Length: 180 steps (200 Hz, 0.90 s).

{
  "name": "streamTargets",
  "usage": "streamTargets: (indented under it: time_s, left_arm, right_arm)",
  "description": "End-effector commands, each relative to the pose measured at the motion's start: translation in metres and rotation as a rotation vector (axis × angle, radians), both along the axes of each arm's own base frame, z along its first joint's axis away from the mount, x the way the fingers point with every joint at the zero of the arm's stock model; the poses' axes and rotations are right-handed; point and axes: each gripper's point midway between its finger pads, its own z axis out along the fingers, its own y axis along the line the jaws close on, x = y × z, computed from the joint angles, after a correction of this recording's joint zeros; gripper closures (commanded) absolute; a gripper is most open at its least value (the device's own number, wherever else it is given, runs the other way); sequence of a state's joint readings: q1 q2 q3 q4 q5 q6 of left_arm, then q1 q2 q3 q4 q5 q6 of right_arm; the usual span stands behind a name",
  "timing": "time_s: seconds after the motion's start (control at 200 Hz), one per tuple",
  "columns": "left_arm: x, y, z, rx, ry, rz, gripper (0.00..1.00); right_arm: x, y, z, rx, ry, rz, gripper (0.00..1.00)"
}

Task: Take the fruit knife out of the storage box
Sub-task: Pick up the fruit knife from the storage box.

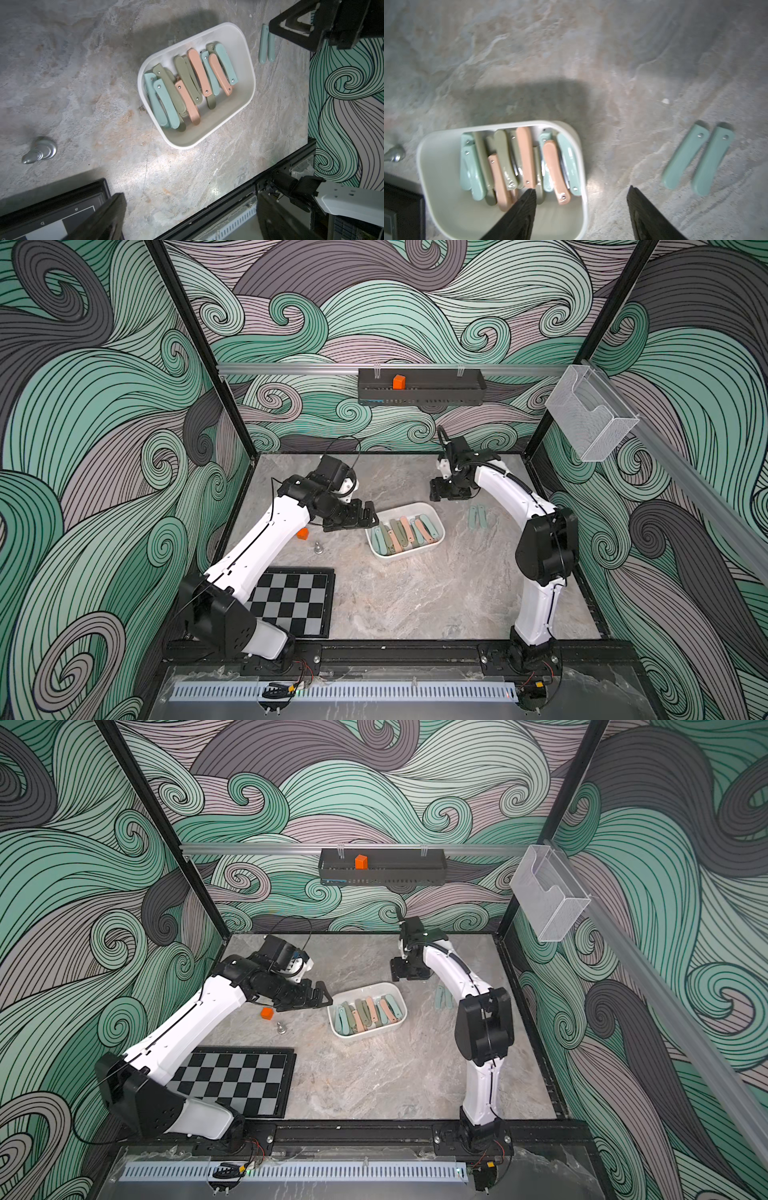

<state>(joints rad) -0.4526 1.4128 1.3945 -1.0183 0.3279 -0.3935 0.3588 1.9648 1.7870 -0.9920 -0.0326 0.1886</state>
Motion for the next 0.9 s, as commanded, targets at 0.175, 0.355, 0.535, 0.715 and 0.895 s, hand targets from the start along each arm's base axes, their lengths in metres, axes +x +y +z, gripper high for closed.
streamTargets:
  time_s: [0.175, 0.355, 0.535, 0.715, 0.895]
  left_arm:
    - [-0.036, 0.027, -0.012, 0.017, 0.000, 0.056, 0.01]
    - [-0.055, 0.039, -0.018, 0.002, -0.025, 0.093, 0.01]
    - [-0.069, 0.044, -0.016, -0.034, -0.059, 0.101, 0.01]
    - [-0.078, 0.049, -0.019, -0.026, -0.043, 0.107, 0.01]
    - [-0.078, 0.049, -0.018, -0.028, -0.043, 0.115, 0.01]
  right_arm:
    - [-0.036, 0.061, -0.016, 0.008, 0.075, 0.104, 0.32]
    - [-0.049, 0.088, -0.040, -0.034, 0.112, 0.166, 0.47]
    - [-0.055, 0.106, -0.063, -0.084, 0.132, 0.214, 0.57]
    - [-0.057, 0.113, -0.081, -0.119, 0.150, 0.239, 0.58]
    - [-0.053, 0.108, -0.093, -0.164, 0.151, 0.246, 0.60]
